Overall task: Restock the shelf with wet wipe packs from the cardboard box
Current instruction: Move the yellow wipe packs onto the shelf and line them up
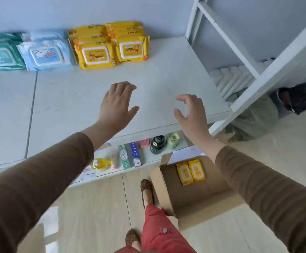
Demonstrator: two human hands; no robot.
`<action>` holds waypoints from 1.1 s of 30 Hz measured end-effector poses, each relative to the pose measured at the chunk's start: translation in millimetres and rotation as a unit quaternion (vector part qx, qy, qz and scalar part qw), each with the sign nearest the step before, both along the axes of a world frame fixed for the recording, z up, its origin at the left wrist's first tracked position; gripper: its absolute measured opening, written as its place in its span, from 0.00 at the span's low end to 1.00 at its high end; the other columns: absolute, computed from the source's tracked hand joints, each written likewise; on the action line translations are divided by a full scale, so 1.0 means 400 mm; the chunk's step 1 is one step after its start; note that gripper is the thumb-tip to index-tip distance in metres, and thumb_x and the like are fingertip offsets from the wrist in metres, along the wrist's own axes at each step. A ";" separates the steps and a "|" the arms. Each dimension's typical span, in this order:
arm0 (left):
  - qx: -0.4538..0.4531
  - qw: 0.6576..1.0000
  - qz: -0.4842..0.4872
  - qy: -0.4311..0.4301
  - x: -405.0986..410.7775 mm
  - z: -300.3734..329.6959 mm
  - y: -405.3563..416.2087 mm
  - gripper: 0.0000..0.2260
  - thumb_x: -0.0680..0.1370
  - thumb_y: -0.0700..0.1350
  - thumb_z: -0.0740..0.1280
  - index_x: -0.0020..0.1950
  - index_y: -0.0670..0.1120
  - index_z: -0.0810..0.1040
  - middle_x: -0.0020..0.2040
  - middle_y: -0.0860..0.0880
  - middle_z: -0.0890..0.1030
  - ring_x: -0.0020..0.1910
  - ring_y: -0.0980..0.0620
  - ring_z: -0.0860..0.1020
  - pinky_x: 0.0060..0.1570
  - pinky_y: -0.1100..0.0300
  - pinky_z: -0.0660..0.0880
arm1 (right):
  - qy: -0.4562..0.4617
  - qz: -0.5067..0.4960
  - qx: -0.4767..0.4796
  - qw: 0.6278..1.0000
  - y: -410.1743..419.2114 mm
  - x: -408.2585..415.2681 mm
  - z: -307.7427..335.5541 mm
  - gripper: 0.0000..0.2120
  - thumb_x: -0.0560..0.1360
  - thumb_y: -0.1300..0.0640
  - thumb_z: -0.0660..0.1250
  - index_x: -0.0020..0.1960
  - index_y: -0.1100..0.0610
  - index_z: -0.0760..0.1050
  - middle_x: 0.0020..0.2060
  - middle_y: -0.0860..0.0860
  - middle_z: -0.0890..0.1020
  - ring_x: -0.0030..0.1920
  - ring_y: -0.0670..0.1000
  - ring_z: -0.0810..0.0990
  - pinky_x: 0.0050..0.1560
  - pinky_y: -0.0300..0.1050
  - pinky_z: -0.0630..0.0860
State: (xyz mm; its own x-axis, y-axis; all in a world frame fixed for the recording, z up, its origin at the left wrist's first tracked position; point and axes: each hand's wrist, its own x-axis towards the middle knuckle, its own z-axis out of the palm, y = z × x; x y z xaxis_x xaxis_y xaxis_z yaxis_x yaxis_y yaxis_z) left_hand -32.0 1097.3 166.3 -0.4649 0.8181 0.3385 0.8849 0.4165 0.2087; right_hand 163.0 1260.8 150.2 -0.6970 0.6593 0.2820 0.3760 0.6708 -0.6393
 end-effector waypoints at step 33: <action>-0.420 0.869 -0.260 0.032 0.676 -1.465 0.525 0.29 0.74 0.36 0.68 0.74 0.45 0.66 0.72 0.45 0.69 0.70 0.44 0.69 0.64 0.51 0.71 | -0.318 -0.240 -0.414 0.819 0.402 0.661 -1.481 0.33 0.71 0.43 0.75 0.67 0.61 0.70 0.64 0.57 0.75 0.63 0.58 0.77 0.60 0.50 0.76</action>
State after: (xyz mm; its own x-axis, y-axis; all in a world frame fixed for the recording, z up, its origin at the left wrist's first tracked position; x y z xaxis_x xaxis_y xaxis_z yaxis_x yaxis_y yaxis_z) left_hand 238.3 1307.1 -419.6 0.0403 0.8832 -0.4673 0.9975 -0.0623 -0.0318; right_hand 427.4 1421.7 -442.3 -0.1346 0.6818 -0.7190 0.9025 -0.2153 -0.3731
